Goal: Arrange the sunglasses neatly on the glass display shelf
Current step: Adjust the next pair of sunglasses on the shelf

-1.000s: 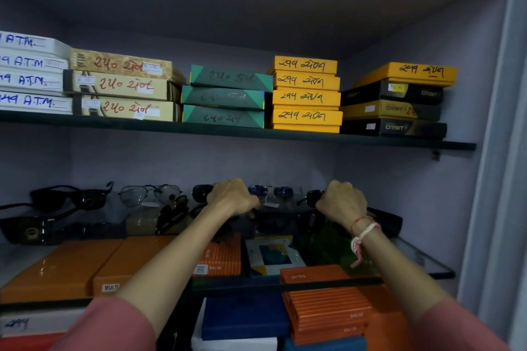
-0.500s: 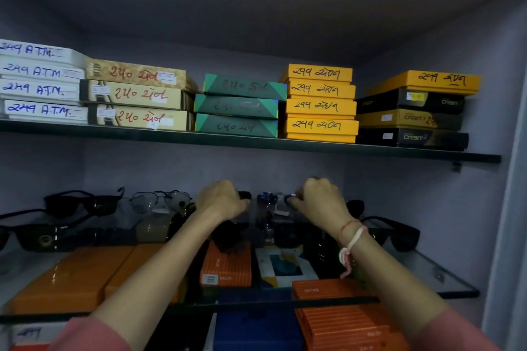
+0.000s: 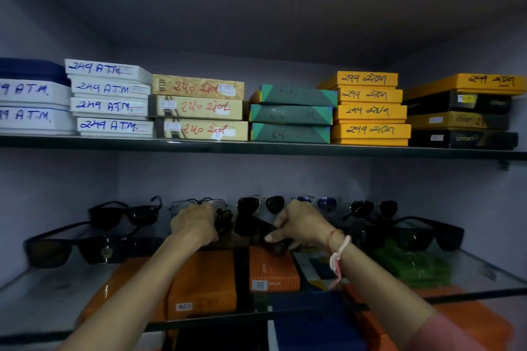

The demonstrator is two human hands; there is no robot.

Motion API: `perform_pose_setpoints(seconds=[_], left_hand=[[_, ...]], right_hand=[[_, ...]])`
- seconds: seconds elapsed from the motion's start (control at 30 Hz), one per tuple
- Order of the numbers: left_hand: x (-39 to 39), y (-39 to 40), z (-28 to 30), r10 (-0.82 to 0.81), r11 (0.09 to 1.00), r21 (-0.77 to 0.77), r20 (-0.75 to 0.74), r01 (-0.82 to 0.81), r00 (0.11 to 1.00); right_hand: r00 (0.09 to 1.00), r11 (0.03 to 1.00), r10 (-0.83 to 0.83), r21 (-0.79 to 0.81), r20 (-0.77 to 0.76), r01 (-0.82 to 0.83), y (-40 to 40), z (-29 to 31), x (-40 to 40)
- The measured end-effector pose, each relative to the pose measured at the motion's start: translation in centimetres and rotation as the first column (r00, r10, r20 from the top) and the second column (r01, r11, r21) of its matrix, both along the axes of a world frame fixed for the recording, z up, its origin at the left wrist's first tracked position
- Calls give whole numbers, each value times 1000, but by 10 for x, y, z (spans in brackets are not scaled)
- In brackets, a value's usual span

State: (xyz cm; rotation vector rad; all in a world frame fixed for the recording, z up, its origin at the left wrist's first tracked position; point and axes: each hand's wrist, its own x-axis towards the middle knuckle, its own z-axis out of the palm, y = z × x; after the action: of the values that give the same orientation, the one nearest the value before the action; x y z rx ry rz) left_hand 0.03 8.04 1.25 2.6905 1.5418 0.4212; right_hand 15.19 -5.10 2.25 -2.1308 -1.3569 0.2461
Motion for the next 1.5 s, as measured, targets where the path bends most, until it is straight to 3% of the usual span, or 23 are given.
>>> perform_pose_setpoints(seconds=[0.07,0.17,0.27,0.43,0.57,0.7,0.83,1.0,1.17,1.27,1.5], left_hand=[[-9,7,0,-21,999,29,31,20,999],[-14,11,3,-131,990,86,231,114,964],[-16,9,10,-266,958,-6,353,287,897],[-18,6,17,-369,910,-43,369,412,853],[-17,-1,25,-397,916,101,378,389,836],[-14,-12,30,-436,898,252,392,362,810],[-6,-20,31,-446,892,268,401,364,800],[8,-24,25,-357,932,238,460,274,813],[25,-26,20,-175,971,-62,466,229,867],[34,-28,11,-105,970,-156,434,189,895],[38,-26,4,-29,988,-125,413,88,910]], right_hand=[[999,998,6,67,39,-9,2,-1,-2],[993,987,25,152,113,-43,2,-1,-2],[971,969,54,223,231,-107,-3,1,-4],[950,925,9,358,311,-126,-12,6,-1],[955,914,8,386,295,-127,-18,7,-3],[991,897,2,439,132,-60,-28,16,2],[974,930,-106,366,200,26,-33,29,15],[918,895,-298,411,260,174,-37,30,24],[886,903,-370,334,278,272,-36,17,31],[882,920,-359,276,304,279,-33,8,34],[867,929,-352,247,353,277,-24,1,29]])
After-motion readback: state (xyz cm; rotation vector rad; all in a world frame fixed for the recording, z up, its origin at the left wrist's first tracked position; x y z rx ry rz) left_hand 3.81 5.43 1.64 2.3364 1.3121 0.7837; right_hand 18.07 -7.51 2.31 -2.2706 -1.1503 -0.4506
